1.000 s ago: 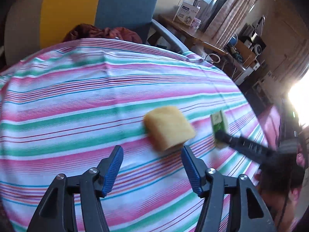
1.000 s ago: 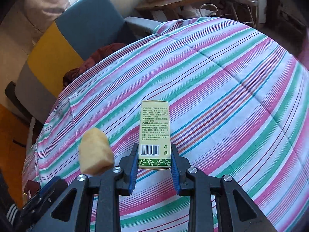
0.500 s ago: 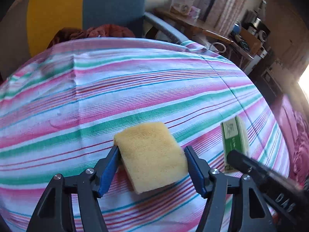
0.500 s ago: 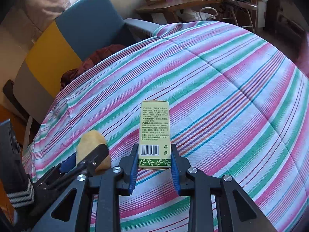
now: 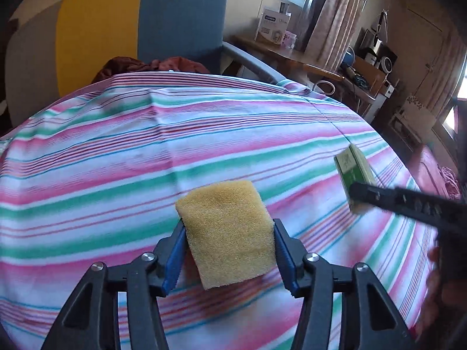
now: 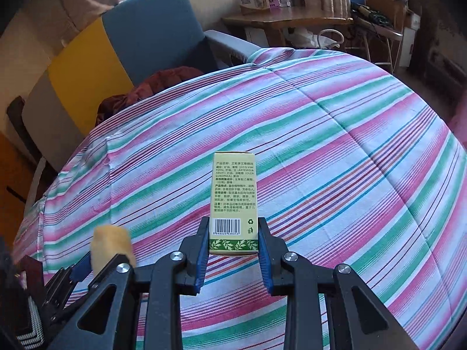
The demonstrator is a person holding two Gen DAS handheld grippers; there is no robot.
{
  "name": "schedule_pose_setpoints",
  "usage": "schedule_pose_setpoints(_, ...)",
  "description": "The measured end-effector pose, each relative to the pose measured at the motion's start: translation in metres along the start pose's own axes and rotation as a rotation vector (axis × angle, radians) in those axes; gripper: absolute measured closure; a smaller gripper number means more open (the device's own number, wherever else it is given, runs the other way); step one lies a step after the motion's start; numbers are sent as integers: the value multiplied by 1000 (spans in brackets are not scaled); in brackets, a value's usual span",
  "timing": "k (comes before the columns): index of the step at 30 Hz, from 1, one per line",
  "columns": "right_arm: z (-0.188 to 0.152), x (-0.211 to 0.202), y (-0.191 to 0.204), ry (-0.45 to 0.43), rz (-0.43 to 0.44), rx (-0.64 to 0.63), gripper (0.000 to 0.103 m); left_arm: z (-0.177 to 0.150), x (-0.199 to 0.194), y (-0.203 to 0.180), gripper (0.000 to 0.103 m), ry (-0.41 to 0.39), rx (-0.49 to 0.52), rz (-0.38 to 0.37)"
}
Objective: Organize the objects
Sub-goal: 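Carry the sponge and the green box over the gold tray with both tools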
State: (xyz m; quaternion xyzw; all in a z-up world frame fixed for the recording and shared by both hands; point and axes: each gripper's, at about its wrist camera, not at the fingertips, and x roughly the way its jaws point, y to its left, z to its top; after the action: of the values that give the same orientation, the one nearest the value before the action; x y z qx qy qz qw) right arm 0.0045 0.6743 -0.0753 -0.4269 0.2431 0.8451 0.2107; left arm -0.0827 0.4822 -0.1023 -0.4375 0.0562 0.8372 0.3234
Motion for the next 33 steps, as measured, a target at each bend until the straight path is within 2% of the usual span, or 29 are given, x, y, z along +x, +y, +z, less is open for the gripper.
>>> schedule_pose_setpoints(14, -13, -2, 50, -62, -76, -284, 73, -62, -99, 37, 47, -86, 64, -10)
schedule_pose_setpoints(23, -30, 7, 71, -32, -123, -419, 73, -98, -166, 77, 47, -143, 33, -6)
schedule_pose_setpoints(33, -41, 7, 92, -41, -115, -517, 73, -118, -242, 147, 47, -244, -55, 67)
